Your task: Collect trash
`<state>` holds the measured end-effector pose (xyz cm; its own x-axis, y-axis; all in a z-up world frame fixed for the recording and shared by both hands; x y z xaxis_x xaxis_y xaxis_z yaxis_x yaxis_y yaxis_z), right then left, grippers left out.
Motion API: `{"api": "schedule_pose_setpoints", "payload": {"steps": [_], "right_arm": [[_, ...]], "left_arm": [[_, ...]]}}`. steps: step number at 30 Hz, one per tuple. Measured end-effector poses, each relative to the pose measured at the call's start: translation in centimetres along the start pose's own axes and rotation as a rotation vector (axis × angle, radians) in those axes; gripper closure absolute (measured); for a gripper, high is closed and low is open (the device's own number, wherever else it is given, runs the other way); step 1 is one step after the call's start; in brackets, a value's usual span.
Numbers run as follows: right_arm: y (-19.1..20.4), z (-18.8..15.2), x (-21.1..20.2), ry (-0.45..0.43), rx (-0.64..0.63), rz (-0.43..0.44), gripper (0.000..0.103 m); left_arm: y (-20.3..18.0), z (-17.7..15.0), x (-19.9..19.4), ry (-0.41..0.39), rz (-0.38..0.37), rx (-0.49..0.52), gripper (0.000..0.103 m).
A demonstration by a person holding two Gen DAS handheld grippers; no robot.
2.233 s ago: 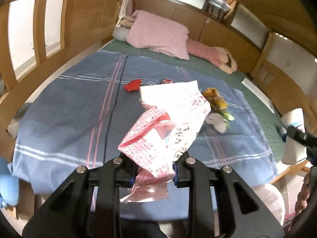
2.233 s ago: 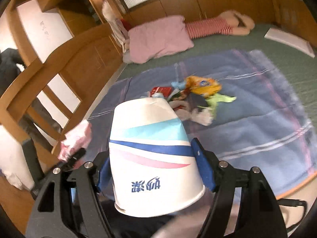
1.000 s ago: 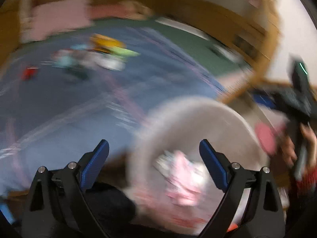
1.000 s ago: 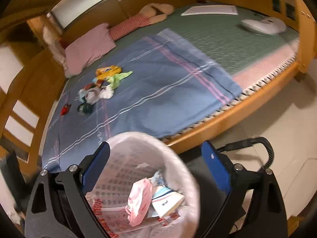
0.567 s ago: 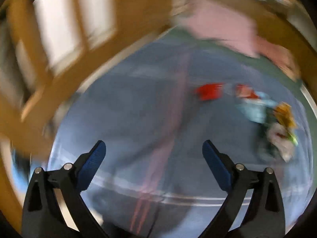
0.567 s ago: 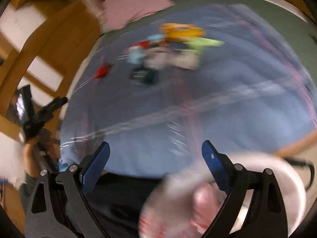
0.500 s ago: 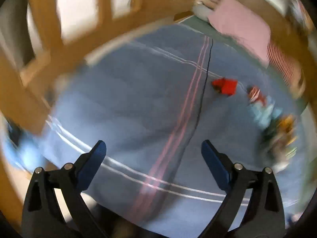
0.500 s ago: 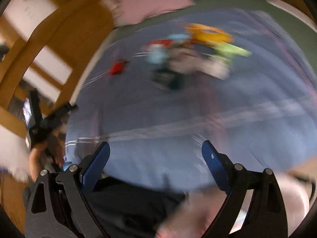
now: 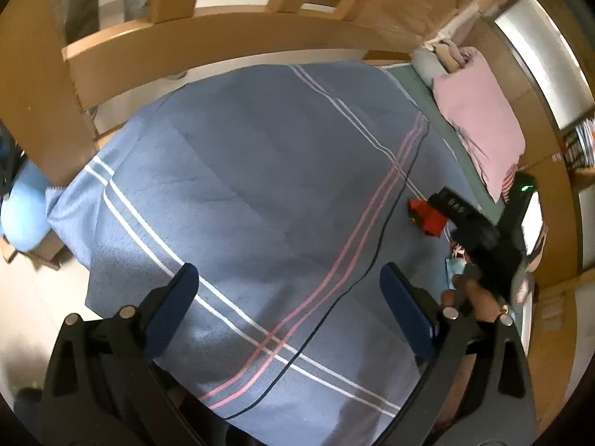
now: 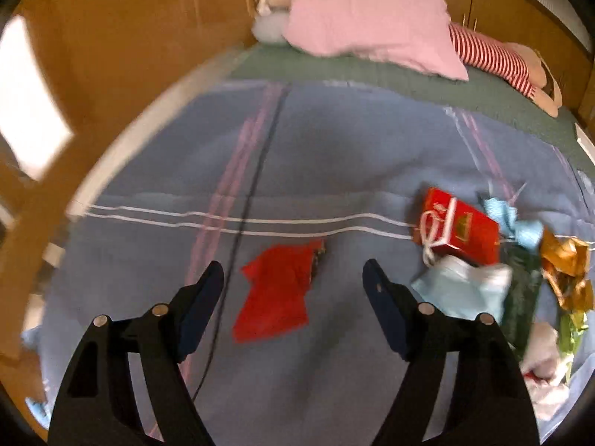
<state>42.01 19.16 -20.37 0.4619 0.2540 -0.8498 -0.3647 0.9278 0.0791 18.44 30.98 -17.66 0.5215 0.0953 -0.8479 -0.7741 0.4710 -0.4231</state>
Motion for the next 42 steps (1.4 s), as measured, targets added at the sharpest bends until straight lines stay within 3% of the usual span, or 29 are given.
{"api": "schedule_pose_setpoints", "payload": {"steps": [1,2,7,10,13,14,16,17,19,20,23,24,26,29,31,33,36,37,40,41,42], "right_arm": [[-0.2,-0.4,0.3,0.020,0.024,0.039,0.070],[-0.5,-0.8,-0.2,0.015,0.051,0.077,0.074],[-1.6,-4.5,-4.9,0.019,0.075,0.223,0.075],[-1.5,-8.3,-7.8,0.048,0.003,0.264,0.075],[-0.7,-12.3,-9.3,0.150,-0.098,0.323,0.060],[-1.1,-13.1,-10.4,0.152,-0.106,0.338,0.046],[-3.2,-12.4,-12.7,0.061,-0.059,0.335,0.036],[-5.1,-11.6,-13.9,-0.009,-0.011,0.310,0.029],[-7.6,-10.9,-14.7,-0.059,0.035,0.238,0.027],[-9.1,-10.5,-14.2,-0.052,0.051,0.183,0.027],[-10.3,-10.5,-11.9,-0.009,0.065,0.133,0.027],[-10.4,-10.5,-11.3,0.001,0.062,0.123,0.027],[-11.1,-10.5,-9.0,0.037,0.041,-0.011,0.027],[-12.0,-12.6,-6.9,0.124,0.039,-0.085,0.027],[-12.4,-13.2,-6.6,0.135,0.046,-0.096,0.029],[-13.0,-13.8,-7.1,0.124,0.090,-0.061,0.055],[-14.4,-14.4,-8.9,0.093,0.192,0.018,0.058],[-14.9,-14.6,-10.1,0.073,0.204,0.009,0.058],[-16.6,-14.8,-13.0,0.025,0.157,-0.143,0.058],[-17.2,-15.2,-13.3,0.044,0.129,-0.219,0.056],[-17.4,-15.7,-12.8,0.092,0.100,-0.236,0.052]], "left_arm": [[0.0,0.0,0.4,0.006,-0.001,-0.008,0.005],[0.1,-0.1,0.5,0.014,-0.004,-0.016,0.005],[0.0,-0.4,0.5,0.021,0.000,-0.007,0.005],[-0.4,-0.7,0.8,0.024,0.004,0.011,0.005],[-1.8,-1.8,1.9,0.078,-0.023,0.063,0.005],[-2.2,-2.3,2.2,0.093,-0.027,0.080,0.005],[-3.3,-3.5,3.2,0.133,-0.036,0.129,0.005],[-3.8,-4.0,3.6,0.144,-0.041,0.151,0.005],[-5.0,-4.8,3.9,0.149,-0.051,0.197,0.005],[-5.4,-5.2,4.1,0.144,-0.052,0.216,0.005],[-7.3,-6.6,4.4,0.144,-0.067,0.301,0.005],[-8.0,-7.1,4.6,0.158,-0.080,0.326,0.005],[-9.1,-8.3,5.1,0.200,-0.110,0.366,0.006],[-10.3,-9.6,6.1,0.247,-0.120,0.404,0.005],[-10.6,-10.0,6.8,0.261,-0.117,0.405,0.005],[-10.7,-10.2,7.5,0.280,-0.121,0.387,0.005],[-10.0,-9.7,8.1,0.304,-0.122,0.323,0.005],[-9.6,-9.3,8.1,0.303,-0.124,0.294,0.005],[-9.0,-8.4,7.8,0.282,-0.137,0.236,0.005],[-9.1,-8.5,7.8,0.285,-0.144,0.238,0.005],[-9.2,-8.6,7.8,0.292,-0.154,0.239,0.006]]}}
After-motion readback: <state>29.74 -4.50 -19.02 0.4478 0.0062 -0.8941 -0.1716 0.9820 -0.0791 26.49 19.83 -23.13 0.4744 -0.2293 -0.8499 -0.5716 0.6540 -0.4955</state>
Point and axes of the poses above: each gripper's, at about its wrist camera, not at the fingertips, and x roughly the way its jaws point, y to its left, z to its top, the point moved 7 cm from there along x, roughly the way its jaws point, and after that the axes turned 3 degrees about -x, right-handed, at the moved point
